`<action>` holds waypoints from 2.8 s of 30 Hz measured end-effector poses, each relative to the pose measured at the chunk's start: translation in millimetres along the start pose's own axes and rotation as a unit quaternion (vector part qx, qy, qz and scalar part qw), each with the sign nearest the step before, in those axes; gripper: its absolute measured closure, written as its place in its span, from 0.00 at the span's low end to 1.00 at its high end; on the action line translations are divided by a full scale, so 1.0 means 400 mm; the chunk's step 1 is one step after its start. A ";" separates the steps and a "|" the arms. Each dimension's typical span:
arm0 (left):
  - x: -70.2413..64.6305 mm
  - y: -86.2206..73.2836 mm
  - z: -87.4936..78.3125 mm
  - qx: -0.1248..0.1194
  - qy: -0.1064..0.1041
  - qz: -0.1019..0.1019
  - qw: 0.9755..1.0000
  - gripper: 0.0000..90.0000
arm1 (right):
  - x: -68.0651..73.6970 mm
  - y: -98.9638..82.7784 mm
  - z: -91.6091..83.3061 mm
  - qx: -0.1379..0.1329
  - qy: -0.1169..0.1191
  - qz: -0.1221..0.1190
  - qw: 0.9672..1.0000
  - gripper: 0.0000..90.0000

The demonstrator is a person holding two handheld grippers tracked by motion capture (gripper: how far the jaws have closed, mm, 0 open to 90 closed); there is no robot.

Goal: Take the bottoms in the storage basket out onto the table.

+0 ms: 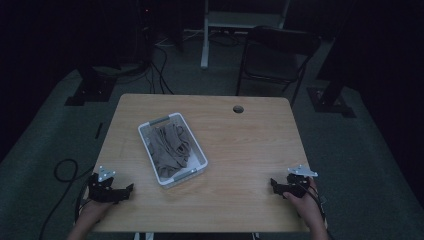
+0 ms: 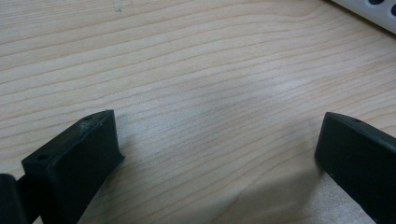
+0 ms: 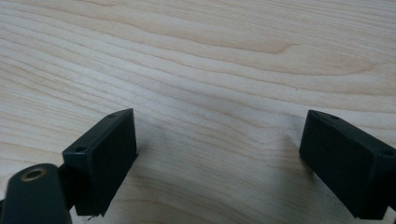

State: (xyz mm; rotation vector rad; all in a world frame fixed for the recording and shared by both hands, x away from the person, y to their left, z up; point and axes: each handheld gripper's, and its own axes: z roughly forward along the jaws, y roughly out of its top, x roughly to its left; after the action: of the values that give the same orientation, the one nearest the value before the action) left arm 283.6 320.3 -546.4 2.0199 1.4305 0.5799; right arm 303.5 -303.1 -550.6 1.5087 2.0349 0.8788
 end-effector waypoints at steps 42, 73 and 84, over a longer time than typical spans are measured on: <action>0.000 0.000 0.000 0.000 0.000 -0.001 1.000 0.00 | 0.058 0.065 0.010 -0.039 0.011 -0.005 0.999 0.12; 0.000 0.000 0.000 0.000 -0.001 0.000 1.000 0.00 | 0.117 0.167 0.001 -0.095 0.044 -0.016 0.994 0.12; 0.000 0.000 0.000 0.000 -0.001 0.000 1.000 0.00 | 0.153 0.208 0.008 -0.112 0.051 -0.029 0.992 0.12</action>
State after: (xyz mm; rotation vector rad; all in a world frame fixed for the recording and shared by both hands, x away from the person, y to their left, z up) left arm 283.8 320.3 -546.4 2.0193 1.4303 0.5781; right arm 342.6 -227.5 -492.0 1.3007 1.9640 1.1411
